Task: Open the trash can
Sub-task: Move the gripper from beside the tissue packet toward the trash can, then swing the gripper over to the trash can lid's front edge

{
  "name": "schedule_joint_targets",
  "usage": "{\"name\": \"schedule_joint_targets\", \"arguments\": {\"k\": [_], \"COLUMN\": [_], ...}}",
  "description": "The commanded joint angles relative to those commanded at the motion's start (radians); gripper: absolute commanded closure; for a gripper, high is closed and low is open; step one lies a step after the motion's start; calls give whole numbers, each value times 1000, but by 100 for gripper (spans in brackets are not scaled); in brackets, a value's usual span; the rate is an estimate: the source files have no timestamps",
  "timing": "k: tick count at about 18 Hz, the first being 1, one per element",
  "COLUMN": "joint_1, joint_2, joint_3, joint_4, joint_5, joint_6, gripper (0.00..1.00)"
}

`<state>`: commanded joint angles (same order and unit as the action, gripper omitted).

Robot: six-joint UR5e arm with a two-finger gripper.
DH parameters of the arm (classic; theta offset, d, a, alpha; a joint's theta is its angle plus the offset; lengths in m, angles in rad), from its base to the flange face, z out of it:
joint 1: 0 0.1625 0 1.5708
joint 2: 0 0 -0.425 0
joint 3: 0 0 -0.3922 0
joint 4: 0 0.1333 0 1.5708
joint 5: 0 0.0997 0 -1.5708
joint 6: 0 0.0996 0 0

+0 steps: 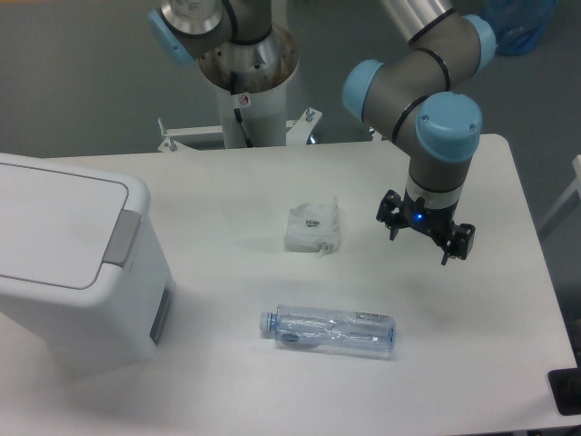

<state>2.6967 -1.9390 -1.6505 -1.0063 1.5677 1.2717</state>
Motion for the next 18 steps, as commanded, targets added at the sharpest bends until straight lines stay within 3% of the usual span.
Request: {"name": "schedule_joint_targets", "arguments": {"k": [3, 5, 11, 18], "joint_1": [2, -3, -18, -110], "joint_2": [2, 12, 35, 89], "joint_3": [-44, -60, -63, -58], "joint_4": [56, 98, 97, 94], "joint_5": [-64, -135, -265, -379], "joint_6": [-32, -125, -323, -403], "gripper": [0, 0, 0, 0]}}
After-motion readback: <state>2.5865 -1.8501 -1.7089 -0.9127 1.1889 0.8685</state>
